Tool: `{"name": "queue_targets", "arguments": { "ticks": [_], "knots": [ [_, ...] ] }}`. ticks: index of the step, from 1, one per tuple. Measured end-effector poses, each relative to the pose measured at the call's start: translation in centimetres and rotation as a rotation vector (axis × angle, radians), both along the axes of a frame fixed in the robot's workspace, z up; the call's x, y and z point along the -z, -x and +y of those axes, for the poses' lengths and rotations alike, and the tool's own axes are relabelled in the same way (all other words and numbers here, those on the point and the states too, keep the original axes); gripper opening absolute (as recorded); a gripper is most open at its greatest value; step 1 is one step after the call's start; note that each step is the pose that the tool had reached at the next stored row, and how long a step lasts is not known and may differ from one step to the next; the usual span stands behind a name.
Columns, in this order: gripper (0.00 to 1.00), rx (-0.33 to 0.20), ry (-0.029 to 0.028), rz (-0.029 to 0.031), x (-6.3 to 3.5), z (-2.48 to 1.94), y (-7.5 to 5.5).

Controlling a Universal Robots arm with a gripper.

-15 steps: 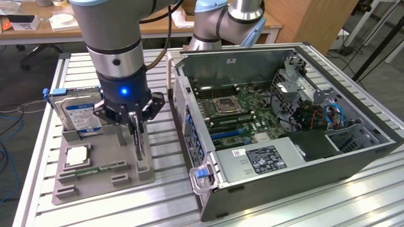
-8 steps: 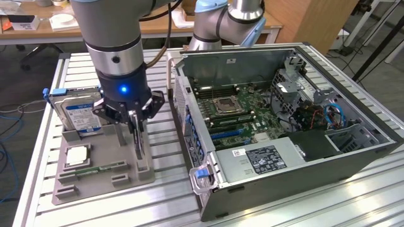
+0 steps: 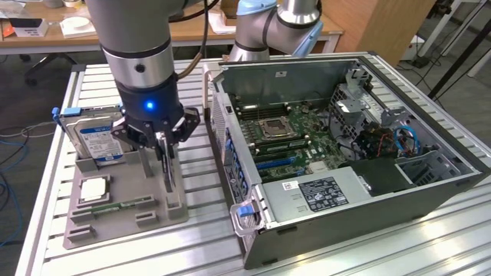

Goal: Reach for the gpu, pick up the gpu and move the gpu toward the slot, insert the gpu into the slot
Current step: 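Pick up the gpu and move the gpu toward the slot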

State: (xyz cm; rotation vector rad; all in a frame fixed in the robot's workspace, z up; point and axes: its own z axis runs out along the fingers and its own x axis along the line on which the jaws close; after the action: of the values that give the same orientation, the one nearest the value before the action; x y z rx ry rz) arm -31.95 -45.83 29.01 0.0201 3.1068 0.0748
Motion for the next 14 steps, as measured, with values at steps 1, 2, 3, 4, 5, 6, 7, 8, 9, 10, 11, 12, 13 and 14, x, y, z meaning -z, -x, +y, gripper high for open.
{"name": "queue_targets", "arguments": {
  "ticks": [1, 2, 3, 4, 5, 6, 7, 8, 9, 10, 11, 12, 13, 14],
  "knots": [
    [0.26, 0.0, 0.0001, 0.0, -0.06, 0.0, 0.0],
    [0.26, 0.0, 0.0, 0.0, -0.11, 0.0, 0.0],
    [0.26, 0.0, 0.0, -0.0001, -0.15, 0.0, 0.0],
    [0.26, 0.0, 0.0001, 0.0001, -0.22, 0.0, 0.0],
    [0.26, 0.0, 0.0001, 0.0001, -0.29, 0.0, 0.0],
    [0.26, 0.0, 0.0, 0.0, -0.35, 0.0, 0.0],
    [0.26, 0.0, 0.0, 0.0, -0.43, 0.0, 0.01],
    [0.26, 0.0, 0.0001, 0.0, -0.5, 0.0, 0.01],
    [0.26, 0.0, 0.0001, 0.0, -0.59, 0.0, 0.01],
    [0.26, 0.0, 0.0001, 0.0, -0.67, 0.0, 0.01],
    [0.26, 0.0, 0.0001, 0.0, -0.74, 0.0, 0.01],
    [0.26, 0.0, 0.0001, 0.0, -0.8, 0.0, 0.01],
    [0.26, 0.0, 0.0, 0.0, -0.87, 0.0, 0.01],
    [0.26, 0.0, 0.0, 0.0, -0.95, 0.0, 0.01]
  ]
}}
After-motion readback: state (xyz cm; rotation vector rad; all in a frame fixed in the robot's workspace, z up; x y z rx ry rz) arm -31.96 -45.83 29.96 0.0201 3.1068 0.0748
